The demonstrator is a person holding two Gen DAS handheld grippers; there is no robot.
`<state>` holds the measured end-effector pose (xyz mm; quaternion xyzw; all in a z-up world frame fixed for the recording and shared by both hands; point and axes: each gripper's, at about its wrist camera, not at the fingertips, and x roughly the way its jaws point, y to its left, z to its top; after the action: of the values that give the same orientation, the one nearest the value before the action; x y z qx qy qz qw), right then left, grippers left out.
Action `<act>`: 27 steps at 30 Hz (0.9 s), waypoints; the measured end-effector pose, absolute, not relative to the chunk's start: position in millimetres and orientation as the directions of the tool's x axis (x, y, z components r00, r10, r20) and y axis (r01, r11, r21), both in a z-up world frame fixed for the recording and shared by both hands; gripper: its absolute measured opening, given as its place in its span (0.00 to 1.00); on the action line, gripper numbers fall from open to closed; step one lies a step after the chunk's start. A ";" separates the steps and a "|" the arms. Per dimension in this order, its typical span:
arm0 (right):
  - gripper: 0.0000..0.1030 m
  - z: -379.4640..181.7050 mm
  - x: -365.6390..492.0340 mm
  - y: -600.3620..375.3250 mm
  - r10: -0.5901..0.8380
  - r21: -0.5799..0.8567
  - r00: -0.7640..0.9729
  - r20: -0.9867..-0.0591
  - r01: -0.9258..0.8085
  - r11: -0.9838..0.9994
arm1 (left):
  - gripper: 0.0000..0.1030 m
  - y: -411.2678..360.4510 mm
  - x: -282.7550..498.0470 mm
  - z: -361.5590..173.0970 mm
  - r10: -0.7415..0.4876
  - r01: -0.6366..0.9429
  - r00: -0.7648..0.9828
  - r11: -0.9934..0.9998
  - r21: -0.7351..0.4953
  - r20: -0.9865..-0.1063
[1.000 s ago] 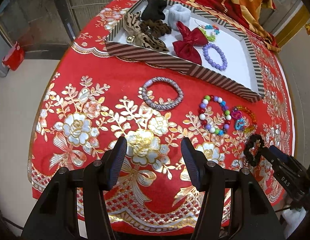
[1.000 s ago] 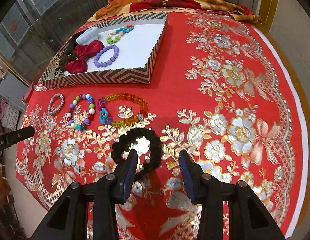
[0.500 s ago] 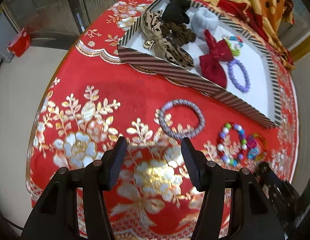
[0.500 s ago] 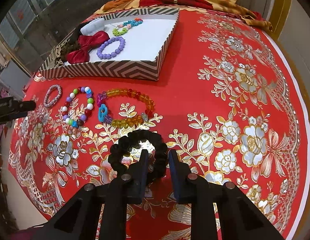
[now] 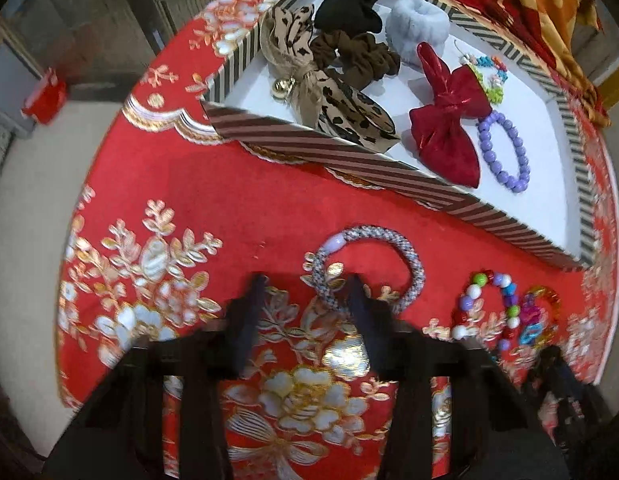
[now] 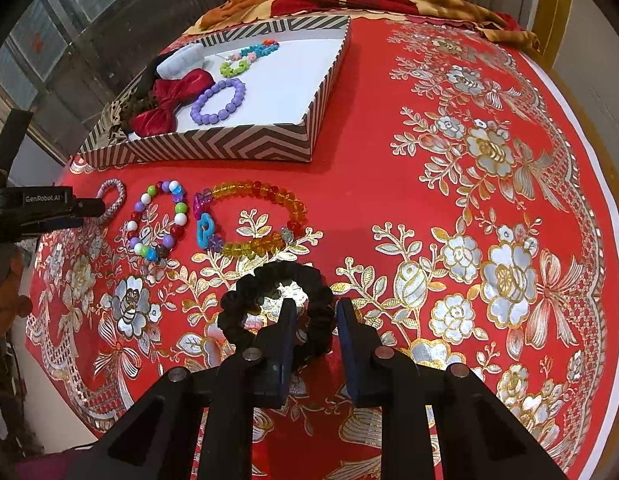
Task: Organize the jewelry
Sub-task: 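Grasp the black scrunchie with right tool while left tool grasps the sparkly grey bracelet, then carry the sparkly bracelet and black scrunchie over the tray with both tools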
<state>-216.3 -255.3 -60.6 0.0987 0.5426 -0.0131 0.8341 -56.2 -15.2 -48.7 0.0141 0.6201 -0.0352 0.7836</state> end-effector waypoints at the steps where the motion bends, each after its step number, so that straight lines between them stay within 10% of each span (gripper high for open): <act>1: 0.18 -60.3 -216.6 -254.4 0.084 0.149 0.411 -0.908 0.129 0.980 | 0.15 -14.6 -56.4 -48.3 -0.040 0.084 0.233 0.996 -0.021 -0.972; 27: 0.08 -3.9 -219.1 -248.6 0.084 0.143 0.490 -0.868 0.085 0.986 | 0.06 -25.6 -86.9 7.5 -0.203 0.225 0.271 0.964 -0.144 -0.941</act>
<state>-219.1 -248.6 -3.9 0.0836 0.5050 -0.0004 0.8590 -86.9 -25.6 7.5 0.0091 0.5887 -0.1343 0.7971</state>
